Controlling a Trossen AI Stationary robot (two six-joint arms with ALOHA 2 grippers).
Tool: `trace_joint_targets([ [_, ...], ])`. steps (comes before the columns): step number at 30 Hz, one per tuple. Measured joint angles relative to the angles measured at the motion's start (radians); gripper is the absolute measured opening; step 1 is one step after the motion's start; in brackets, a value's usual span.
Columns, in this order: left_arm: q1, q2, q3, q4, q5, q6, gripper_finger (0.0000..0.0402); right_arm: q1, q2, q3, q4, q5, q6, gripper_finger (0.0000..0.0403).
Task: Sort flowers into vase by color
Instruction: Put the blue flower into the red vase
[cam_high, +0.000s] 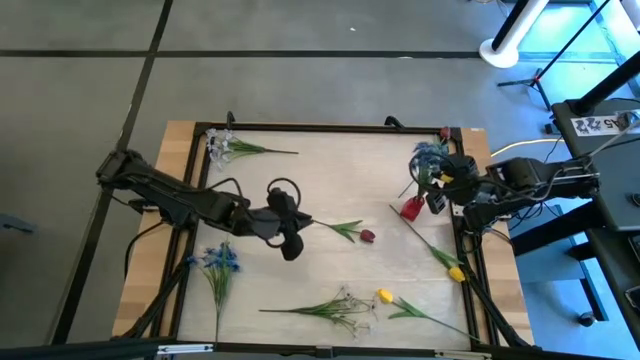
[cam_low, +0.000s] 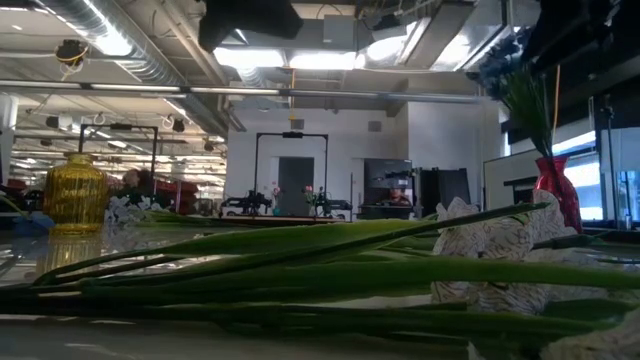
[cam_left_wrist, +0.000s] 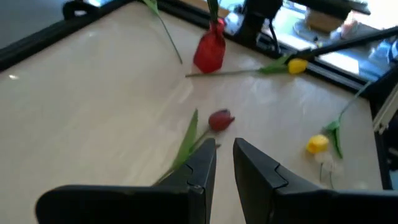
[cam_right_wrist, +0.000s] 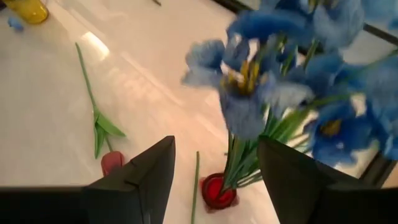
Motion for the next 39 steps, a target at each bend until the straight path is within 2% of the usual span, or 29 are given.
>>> trace_joint_targets([
  [3,-0.020,0.019,0.000,-0.035,0.052,0.001,0.0053,0.000,-0.002,0.033,-0.030,0.013,0.000,0.0227],
  [6,-0.050,0.018,0.000,-0.140,0.158,-0.051,0.0053,0.000,-0.003,0.053,-0.034,0.016,-0.006,0.0227],
  [12,-0.155,-0.008,0.000,-0.385,0.425,-0.443,0.0053,0.000,-0.003,0.093,-0.061,0.011,-0.013,0.0227],
  [16,-0.266,-0.008,0.000,-0.439,0.632,-0.695,0.0053,0.000,-0.002,0.131,-0.091,0.006,-0.046,0.0227],
  [18,-0.322,-0.008,0.000,-0.456,0.686,-0.842,0.0053,0.000,-0.003,0.150,-0.101,0.012,-0.061,0.0227],
  [24,-0.457,-0.007,0.001,-0.576,0.711,-1.317,0.0053,0.000,-0.020,0.166,-0.108,0.065,-0.130,0.0227],
  [27,-0.493,-0.006,0.001,-0.665,0.700,-1.500,0.0053,0.000,-0.025,0.167,-0.108,0.069,-0.171,0.0227],
  [32,-0.505,-0.006,-0.046,-0.656,0.650,-1.698,0.0056,0.000,-0.031,0.167,-0.108,0.068,-0.266,0.0227],
  [36,-0.506,-0.006,-0.151,-0.511,0.691,-1.792,0.0086,0.000,-0.033,0.167,-0.109,0.053,-0.329,0.0227],
  [39,-0.504,-0.006,-0.214,-0.516,0.743,-1.852,0.0115,0.000,-0.041,0.167,-0.116,-0.006,-0.347,0.0227],
])
